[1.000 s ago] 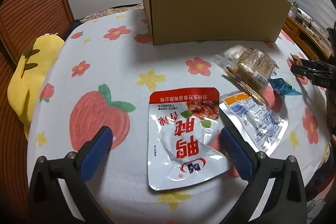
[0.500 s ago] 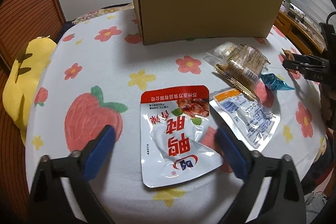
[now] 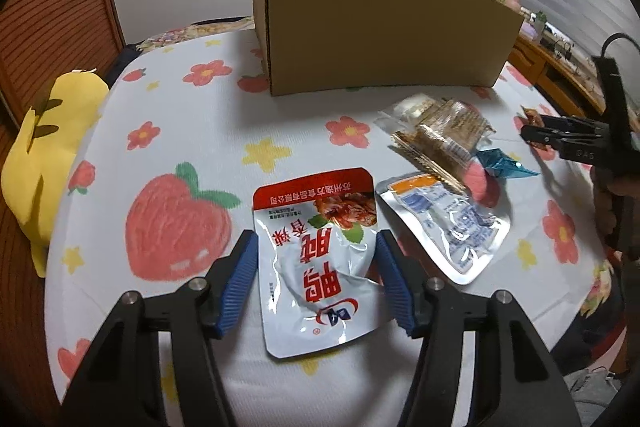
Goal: Organize snacks
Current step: 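Grasp the red-and-white duck-neck pouch with the left tool while the right tool grasps the gold-wrapped snack, then lift both held snacks and carry them over the cardboard box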
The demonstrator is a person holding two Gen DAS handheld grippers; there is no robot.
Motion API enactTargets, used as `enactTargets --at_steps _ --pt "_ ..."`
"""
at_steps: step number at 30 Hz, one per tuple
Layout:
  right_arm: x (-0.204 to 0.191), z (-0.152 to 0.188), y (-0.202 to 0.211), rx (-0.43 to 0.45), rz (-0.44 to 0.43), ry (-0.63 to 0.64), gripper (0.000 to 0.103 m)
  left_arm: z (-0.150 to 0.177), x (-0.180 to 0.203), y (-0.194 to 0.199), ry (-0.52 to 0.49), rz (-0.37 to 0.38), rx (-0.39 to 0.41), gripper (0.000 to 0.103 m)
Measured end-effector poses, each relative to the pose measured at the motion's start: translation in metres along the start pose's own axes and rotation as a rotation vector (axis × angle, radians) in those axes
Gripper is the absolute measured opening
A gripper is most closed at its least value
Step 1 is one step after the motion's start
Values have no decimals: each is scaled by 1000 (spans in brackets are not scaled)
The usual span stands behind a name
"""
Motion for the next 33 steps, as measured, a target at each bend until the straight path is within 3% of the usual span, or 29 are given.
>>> enactTargets --at_steps 7,8,9,11,21,33 --pt "0 0 0 0 3 3 63 2 2 8 15 23 33 59" --pt "-2 0 0 2 -3 12 50 2 2 9 15 24 35 59" --pt "-4 0 2 7 -10 25 28 2 2 10 16 25 39 59" --pt "-6 1 3 3 -13 35 19 2 3 13 17 30 52 59" --pt "-6 7 22 45 -56 24 19 -15 14 39 8 42 138 59" --pt "-25 -18 70 151 -86 70 19 -84 36 79 -39 60 274 59"
Point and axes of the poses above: each gripper's, at about its wrist camera, not at the fingertips, and y roughly against the way its jaws point, x to its right, z to its underside, the point moved 10 cm from there along -y, roughly the way its jaws point, and after that the axes turned 9 degrees about -x, right-handed, at the moved point
